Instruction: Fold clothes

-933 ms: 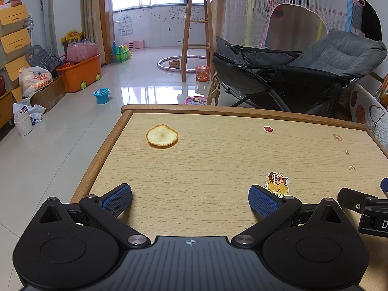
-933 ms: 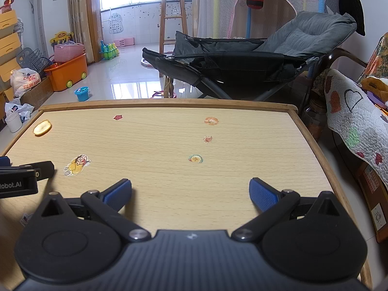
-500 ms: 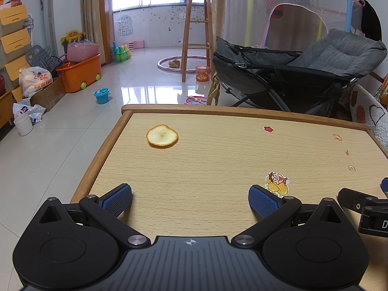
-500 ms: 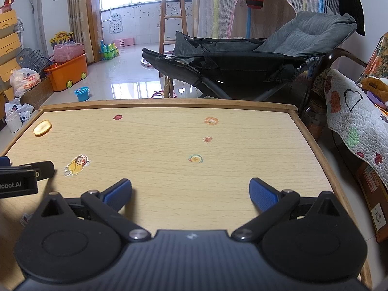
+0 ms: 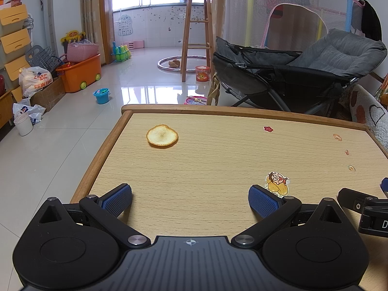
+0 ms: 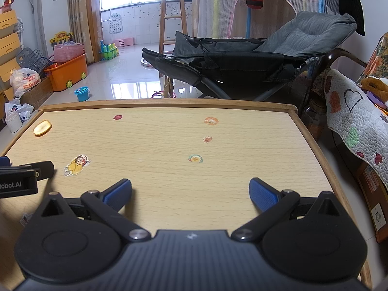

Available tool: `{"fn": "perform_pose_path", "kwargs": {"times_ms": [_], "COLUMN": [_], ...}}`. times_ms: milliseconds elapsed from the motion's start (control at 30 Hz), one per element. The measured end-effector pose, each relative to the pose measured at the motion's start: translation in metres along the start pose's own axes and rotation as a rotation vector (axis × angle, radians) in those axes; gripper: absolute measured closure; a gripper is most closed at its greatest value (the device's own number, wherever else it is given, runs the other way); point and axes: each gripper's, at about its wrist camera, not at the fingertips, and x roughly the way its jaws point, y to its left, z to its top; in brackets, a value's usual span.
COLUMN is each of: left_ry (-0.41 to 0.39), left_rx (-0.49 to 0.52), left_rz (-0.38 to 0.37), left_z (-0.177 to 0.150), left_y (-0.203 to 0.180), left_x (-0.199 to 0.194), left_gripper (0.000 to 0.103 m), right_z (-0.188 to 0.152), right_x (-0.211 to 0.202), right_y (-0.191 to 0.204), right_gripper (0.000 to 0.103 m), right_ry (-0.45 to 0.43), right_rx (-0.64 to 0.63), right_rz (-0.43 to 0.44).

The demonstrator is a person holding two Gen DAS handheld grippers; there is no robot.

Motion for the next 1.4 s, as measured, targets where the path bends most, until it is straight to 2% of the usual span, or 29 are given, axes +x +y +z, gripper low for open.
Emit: {"fn": "perform_pose_path", "kwargs": {"times_ms": [1400], "left_ry": [0.0], "left_rx": [0.001], "left_rz": [0.0], "left_z": [0.002], "left_y": [-0.001], "left_x": [0.006], "left_gripper": [0.0], "right_z": [-0.006], "right_x": [-0.004], "right_y": [-0.008], "right_gripper": [0.0], "right_ry": [0.0], "right_rx": [0.007], "right_rz": [-0.011]}}
